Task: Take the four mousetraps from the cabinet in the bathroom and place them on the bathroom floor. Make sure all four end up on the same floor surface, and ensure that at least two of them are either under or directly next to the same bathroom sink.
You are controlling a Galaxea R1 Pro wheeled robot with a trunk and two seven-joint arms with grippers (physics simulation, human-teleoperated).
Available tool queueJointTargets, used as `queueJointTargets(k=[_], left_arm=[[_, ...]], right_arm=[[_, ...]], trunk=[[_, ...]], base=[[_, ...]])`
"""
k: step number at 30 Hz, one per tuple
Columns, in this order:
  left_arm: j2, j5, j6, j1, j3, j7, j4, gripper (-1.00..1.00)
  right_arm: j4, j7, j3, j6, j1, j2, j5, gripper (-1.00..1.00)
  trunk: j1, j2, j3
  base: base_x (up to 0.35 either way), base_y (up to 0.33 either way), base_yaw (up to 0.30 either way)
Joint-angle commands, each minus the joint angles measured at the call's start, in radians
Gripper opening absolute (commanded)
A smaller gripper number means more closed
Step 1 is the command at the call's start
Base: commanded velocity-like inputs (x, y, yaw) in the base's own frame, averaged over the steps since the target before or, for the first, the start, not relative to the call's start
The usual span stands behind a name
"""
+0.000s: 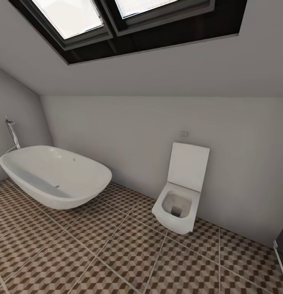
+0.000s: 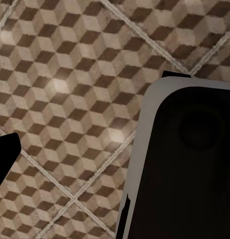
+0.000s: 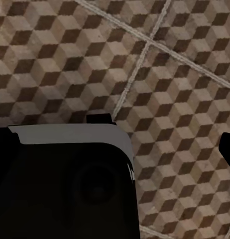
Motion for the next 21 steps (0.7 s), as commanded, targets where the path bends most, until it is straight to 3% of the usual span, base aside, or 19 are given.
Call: queueJointTargets(k=[1, 10, 21], left_arm=[[0.0, 0.002, -0.006, -0.001, 0.004, 0.0, 0.002, 1.0], [-0.002, 0.003, -0.004, -0.001, 0.003, 0.0, 0.006, 1.0], [-0.069, 0.002, -0.005, -0.001, 0.004, -0.002, 0.007, 1.0]], right_arm=[[0.0, -0.003, 0.0, -0.003, -0.001, 0.0, -0.001, 1.0], [0.0, -0.003, 0.0, -0.003, -0.001, 0.0, -0.001, 1.0], [-0.002, 0.0, -0.001, -0.002, 0.0, 0.02, -0.005, 1.0]], trunk=[[0.0, 0.0, -0.001], [0.0, 0.0, -0.001], [0.0, 0.0, -0.001]], base=[[0.0, 0.0, 0.0], [0.0, 0.0, 0.0], [0.0, 0.0, 0.0]])
